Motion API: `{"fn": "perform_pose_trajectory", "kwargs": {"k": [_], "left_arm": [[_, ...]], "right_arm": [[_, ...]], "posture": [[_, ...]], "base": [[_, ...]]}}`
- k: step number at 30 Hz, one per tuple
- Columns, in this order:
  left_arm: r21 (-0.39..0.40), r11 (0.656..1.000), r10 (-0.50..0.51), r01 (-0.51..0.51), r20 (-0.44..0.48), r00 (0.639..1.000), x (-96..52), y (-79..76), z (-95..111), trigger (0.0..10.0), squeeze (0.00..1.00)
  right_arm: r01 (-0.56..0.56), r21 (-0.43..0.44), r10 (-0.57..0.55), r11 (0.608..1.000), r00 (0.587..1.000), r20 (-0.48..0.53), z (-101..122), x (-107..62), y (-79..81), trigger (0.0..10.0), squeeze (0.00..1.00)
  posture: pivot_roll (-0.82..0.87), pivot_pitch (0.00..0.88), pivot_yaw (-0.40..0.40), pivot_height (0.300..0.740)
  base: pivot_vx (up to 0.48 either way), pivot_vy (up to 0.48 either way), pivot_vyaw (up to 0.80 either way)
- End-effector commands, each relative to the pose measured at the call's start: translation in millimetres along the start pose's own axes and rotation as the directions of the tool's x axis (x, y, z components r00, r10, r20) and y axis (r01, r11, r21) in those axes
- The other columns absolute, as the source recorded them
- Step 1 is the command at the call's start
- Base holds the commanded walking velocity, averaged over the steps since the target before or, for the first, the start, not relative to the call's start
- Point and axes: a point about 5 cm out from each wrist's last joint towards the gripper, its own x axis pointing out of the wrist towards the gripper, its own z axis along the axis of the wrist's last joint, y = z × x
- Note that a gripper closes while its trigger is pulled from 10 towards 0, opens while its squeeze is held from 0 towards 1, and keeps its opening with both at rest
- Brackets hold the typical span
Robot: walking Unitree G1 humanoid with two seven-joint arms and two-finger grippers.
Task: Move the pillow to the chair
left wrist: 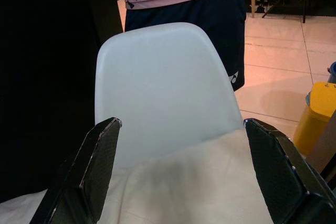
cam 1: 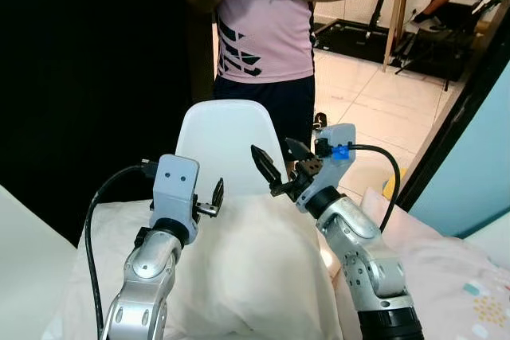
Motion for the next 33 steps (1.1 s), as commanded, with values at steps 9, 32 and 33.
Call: {"fn": "perform_pose_trajectory", "kwargs": {"k": [9, 32, 33], "left_arm": [[-0.044, 0.999, 0.004, -0.005, -0.017, 1.000, 2.3, -3.5, -4.0, 10.0, 0.00], [-0.060, 0.998, 0.004, -0.005, -0.014, 1.000, 3.6, -3.1, -3.9, 10.0, 0.00], [-0.060, 0.998, 0.004, -0.005, -0.014, 1.000, 3.6, -3.1, -3.9, 10.0, 0.00]], "right_arm": [[0.035, 0.051, -0.035, 0.998, 0.999, -0.007, 0.6, 3.0, -5.4, 10.0, 0.00], [0.059, 0.099, -0.058, 0.993, 0.998, -0.010, 0.4, 4.2, -9.9, 10.0, 0.00], [0.059, 0.099, -0.058, 0.993, 0.998, -0.010, 0.4, 4.2, -9.9, 10.0, 0.00]], "posture": [[0.09, 0.000, -0.042, 0.740], [0.09, 0.000, -0.047, 0.740], [0.09, 0.000, -0.047, 0.740]], "base": [[-0.053, 0.000, -0.27], [-0.468, 0.000, -0.80], [-0.390, 0.000, -0.80]]}}
